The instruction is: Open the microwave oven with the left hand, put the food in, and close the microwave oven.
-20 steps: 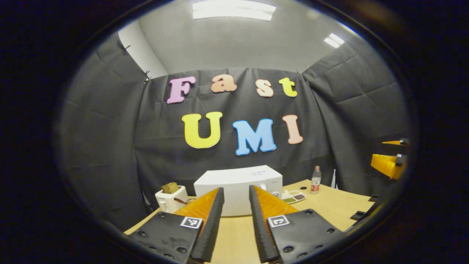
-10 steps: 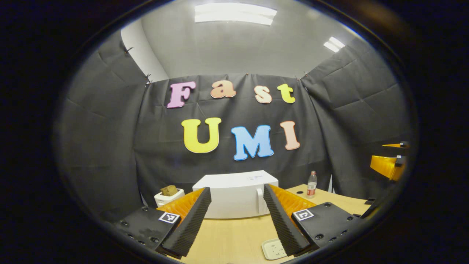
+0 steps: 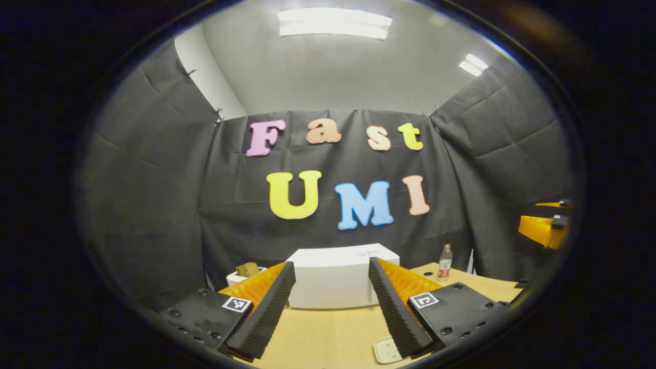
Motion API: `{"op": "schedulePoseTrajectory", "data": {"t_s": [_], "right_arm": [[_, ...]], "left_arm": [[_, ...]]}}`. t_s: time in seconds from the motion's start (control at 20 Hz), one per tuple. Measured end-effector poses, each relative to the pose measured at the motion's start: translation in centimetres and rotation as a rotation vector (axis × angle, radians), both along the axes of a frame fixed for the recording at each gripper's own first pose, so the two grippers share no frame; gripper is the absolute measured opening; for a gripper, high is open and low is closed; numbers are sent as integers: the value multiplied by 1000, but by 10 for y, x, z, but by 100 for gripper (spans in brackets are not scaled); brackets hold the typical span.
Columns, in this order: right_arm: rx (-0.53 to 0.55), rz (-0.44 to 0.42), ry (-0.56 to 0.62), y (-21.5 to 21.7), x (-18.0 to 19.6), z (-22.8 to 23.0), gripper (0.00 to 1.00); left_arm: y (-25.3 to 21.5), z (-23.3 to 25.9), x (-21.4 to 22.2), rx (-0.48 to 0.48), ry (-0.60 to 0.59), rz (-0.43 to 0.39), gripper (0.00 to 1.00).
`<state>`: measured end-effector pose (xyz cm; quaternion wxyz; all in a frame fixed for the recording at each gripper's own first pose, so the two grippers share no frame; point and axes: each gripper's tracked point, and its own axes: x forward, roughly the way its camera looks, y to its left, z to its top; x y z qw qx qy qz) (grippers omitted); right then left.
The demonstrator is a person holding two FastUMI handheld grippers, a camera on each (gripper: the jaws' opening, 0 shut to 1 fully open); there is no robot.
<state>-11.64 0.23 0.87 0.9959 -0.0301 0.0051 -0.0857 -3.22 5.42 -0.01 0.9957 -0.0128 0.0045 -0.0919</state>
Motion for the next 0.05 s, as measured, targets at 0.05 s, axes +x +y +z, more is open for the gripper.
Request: {"op": "schedulePoseTrajectory", "data": {"t_s": [0.05], "right_arm": [[-5,9,-1,3,2,1,97]], "left_arm": [[4,-1,0,-3,5,9,99]]}}
